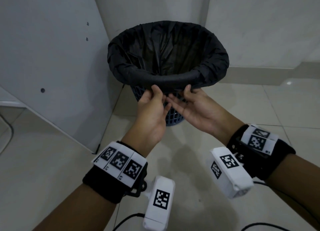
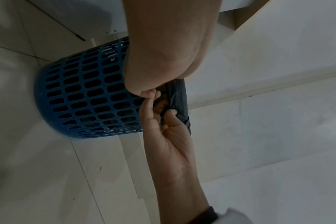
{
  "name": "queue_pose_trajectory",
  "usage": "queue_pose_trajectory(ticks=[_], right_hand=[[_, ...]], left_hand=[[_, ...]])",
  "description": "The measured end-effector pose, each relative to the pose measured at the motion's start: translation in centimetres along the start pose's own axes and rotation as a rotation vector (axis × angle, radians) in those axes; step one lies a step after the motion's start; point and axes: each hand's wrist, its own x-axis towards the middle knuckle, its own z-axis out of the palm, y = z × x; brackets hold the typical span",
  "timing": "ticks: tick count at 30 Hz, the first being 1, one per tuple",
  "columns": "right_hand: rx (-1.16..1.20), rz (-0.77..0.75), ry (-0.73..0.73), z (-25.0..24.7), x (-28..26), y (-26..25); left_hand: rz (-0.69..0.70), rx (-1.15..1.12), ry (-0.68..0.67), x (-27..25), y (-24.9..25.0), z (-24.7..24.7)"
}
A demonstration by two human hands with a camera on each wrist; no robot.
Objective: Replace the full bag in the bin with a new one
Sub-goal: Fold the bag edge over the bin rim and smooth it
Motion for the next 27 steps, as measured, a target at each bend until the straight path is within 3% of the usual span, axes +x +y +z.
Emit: queue_pose_trajectory(ticks=[7,13,19,22,27], right_hand=[[-0.022,-0.039,0.07,0.6,0.4,-0.1],[0.032,-0.257,0.292,1.1,0.1,0.1],[0.125,-0.188,0.193,2.3,-0.7,-1.2],[0.0,-0.133,0.148,2.7,-0.8,-0.4],[-0.233,0.052,0.028,2.9,-1.9,2.4]], left_hand=[[-0.06,-0.009,0.062,0.4,0.4,0.6],[-0.123,0.055,0.095,0.3,0.4,1.0],[-0.16,0.068,0.123,0.2,0.1,0.2],[-0.143,-0.051,0.086,0.1,0.4,-0.4],[0.015,-0.27,0.089,0.0,2.4,-2.5]])
